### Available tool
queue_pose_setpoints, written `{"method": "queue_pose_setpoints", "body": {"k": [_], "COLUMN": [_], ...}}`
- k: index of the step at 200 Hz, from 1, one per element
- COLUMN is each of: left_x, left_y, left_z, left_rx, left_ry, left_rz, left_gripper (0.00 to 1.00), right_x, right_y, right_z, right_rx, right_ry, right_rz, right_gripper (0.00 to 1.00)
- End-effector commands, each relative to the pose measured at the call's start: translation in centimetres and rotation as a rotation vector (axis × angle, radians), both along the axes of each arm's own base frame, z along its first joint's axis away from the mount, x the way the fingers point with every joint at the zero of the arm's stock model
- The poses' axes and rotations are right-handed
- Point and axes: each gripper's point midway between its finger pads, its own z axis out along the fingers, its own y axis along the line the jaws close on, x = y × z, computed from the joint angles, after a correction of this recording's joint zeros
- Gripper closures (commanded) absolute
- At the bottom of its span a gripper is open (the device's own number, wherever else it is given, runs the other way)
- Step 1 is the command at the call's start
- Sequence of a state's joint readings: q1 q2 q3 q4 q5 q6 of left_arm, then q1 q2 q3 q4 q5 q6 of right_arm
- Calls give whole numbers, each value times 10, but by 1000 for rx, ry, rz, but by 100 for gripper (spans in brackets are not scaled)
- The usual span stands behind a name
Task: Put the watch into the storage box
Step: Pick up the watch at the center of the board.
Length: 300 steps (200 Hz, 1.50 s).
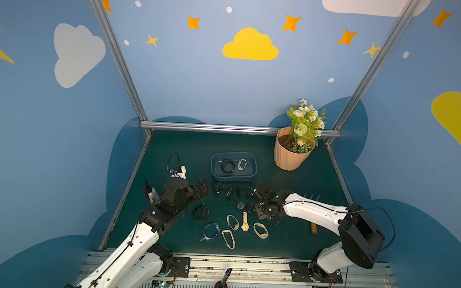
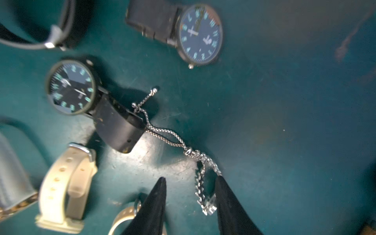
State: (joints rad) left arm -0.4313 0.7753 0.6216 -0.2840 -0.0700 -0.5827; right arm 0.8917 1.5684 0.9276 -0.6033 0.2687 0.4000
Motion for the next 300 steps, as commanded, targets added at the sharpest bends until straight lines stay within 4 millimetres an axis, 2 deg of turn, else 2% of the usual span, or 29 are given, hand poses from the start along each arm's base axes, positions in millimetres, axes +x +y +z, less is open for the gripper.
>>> {"method": "queue_pose_setpoints", "body": {"k": [1, 66, 126, 134, 147, 176, 227, 261, 285, 300], "left_x": [-3, -4, -6, -6, -6, -7, -10, -13, -18, -21], "left_y": [6, 7, 11, 11, 11, 12, 15, 17, 19, 21], "left_z": [-3, -4, -4, -3, -2, -2, -4, -8, -13, -16], "left_rx": [16, 22, 28, 27, 28, 32, 37, 39, 38, 41], "left_ry": [0, 2, 1, -2, -4, -3, 2, 14, 33, 49], "left_rz": [14, 14, 24, 25, 26, 27, 32, 36, 40, 44], "left_gripper": [0, 0, 0, 0, 0, 0, 0, 0, 0, 0], "right_x": [-1, 9, 16, 16, 19, 30, 59, 99, 129, 150], "right_y": [-2, -9, -15, -16, -17, -12, 13, 41, 64, 75], "right_z": [-9, -32, -39, -39, -33, -3, 85, 134, 158, 165], "right_rx": [-37, -84, -74, -76, -75, -19, 150, 249, 293, 313], "right_ry": [22, 29, 20, 17, 6, -51, -211, -314, -374, -402], "right_rz": [49, 20, -13, -15, -23, -42, -31, -11, 7, 13], "right_gripper": [58, 61, 97, 100, 100, 100, 100, 100, 100, 100]}}
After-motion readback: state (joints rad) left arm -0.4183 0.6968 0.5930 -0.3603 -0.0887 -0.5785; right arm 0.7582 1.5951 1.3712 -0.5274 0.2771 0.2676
